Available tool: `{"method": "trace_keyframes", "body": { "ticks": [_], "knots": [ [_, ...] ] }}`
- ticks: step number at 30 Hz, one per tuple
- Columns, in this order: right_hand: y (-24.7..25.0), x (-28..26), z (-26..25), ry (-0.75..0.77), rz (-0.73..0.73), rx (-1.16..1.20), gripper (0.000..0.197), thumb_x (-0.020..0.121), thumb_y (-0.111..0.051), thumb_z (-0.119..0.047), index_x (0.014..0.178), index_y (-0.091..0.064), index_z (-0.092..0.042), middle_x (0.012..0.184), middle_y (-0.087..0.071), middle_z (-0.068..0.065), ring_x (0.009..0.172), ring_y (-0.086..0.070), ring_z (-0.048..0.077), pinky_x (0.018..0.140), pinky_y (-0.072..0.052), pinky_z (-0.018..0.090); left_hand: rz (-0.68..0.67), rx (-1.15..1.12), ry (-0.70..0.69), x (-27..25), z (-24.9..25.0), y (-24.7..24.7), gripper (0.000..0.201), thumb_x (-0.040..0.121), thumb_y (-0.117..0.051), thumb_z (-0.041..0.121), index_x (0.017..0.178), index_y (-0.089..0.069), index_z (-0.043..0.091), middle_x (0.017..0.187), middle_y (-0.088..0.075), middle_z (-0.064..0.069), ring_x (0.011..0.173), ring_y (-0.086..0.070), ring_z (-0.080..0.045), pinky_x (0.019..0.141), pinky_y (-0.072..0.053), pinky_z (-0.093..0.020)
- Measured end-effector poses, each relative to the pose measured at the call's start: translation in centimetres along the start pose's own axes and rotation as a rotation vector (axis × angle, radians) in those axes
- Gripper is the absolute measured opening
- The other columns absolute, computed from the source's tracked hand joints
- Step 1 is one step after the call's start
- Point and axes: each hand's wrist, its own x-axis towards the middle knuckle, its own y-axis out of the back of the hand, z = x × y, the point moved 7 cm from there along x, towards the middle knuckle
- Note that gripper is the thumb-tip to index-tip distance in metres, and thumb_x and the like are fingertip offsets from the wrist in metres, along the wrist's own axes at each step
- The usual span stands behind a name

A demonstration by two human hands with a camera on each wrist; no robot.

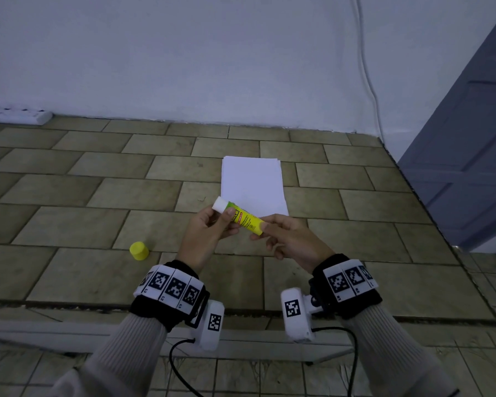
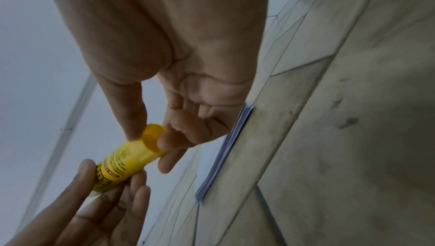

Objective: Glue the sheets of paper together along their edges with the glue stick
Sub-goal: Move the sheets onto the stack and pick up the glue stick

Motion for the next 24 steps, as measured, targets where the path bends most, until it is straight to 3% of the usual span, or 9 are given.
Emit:
{"method": "trace_keyframes", "body": {
  "ticks": [4,7,10,13,15,17,20,24],
  "knots": [
    [0.7,0.1,-1.0,0.182,0.124,-0.104,0.024,0.076,-0.071,0.007,0.089,-0.059,-0.009,0.089,-0.068,0.005,0.054,-0.047,0.0,0.047,-0.036,0.015,0.018,0.014,0.013,-0.1,-0.3,-0.1,0.015,0.093,-0.06,0.017,0.098,-0.064,0.004,0.085,-0.07,-0.01,0.071,-0.07,-0.012,0.073,-0.059,-0.024],
    [0.7,0.3,-1.1,0.26,0.187,-0.227,0.039,0.065,-0.075,0.009,0.079,-0.053,-0.02,0.1,-0.068,0.015,0.059,-0.043,0.009,0.055,-0.039,0.024,0.014,0.024,0.002,-0.3,-0.2,-0.6,0.009,0.094,-0.058,0.012,0.095,-0.064,0.005,0.084,-0.069,-0.01,0.068,-0.07,-0.01,0.069,-0.057,-0.02],
    [0.5,0.4,-0.6,0.183,0.141,-0.172,0.038,0.074,-0.074,0.003,0.097,-0.054,-0.019,0.097,-0.063,0.009,0.068,-0.051,0.014,0.05,-0.043,0.024,0.029,0.018,-0.01,-0.3,0.0,-0.5,0.009,0.095,-0.058,0.014,0.094,-0.063,0.006,0.083,-0.068,-0.009,0.068,-0.069,-0.009,0.068,-0.057,-0.019],
    [-0.2,0.1,0.1,-0.016,0.018,-0.044,0.026,0.091,-0.062,-0.02,0.115,-0.056,-0.012,0.092,-0.066,0.009,0.067,-0.058,0.015,0.048,-0.044,0.025,0.024,0.005,-0.001,-0.3,0.0,-0.2,0.013,0.095,-0.057,0.016,0.097,-0.063,0.004,0.086,-0.067,-0.011,0.071,-0.069,-0.011,0.071,-0.058,-0.022],
    [-0.5,-0.2,0.2,-0.071,-0.042,0.034,0.024,0.098,-0.048,-0.024,0.109,-0.059,-0.007,0.082,-0.068,0.009,0.059,-0.057,0.016,0.047,-0.041,0.024,0.019,0.012,0.008,-0.3,-0.1,-0.1,0.013,0.094,-0.058,0.017,0.096,-0.064,0.005,0.085,-0.067,-0.011,0.07,-0.069,-0.012,0.071,-0.058,-0.022],
    [-0.5,-0.2,0.2,-0.061,-0.055,0.035,0.021,0.1,-0.044,-0.022,0.103,-0.06,-0.008,0.081,-0.069,0.009,0.058,-0.057,0.014,0.047,-0.041,0.023,0.023,0.022,0.01,-0.4,-0.1,-0.1,0.012,0.095,-0.058,0.015,0.095,-0.064,0.005,0.085,-0.068,-0.011,0.069,-0.069,-0.011,0.069,-0.057,-0.021],
    [-0.2,-0.2,0.2,-0.002,-0.03,0.009,0.01,0.094,-0.058,-0.014,0.103,-0.061,-0.014,0.089,-0.069,0.006,0.063,-0.058,0.012,0.047,-0.044,0.022,0.03,0.024,0.008,-0.4,-0.3,0.0,0.012,0.095,-0.057,0.014,0.095,-0.063,0.003,0.086,-0.067,-0.012,0.069,-0.069,-0.01,0.067,-0.057,-0.019],
    [0.3,-0.1,-0.3,0.124,0.08,-0.074,0.024,0.079,-0.07,0.004,0.092,-0.055,-0.011,0.084,-0.067,-0.006,0.059,-0.054,0.003,0.048,-0.042,0.019,0.021,0.037,0.009,-0.5,-0.4,-0.3,0.011,0.095,-0.057,0.014,0.096,-0.064,0.004,0.087,-0.067,-0.013,0.069,-0.069,-0.009,0.066,-0.056,-0.018]
  ]
}}
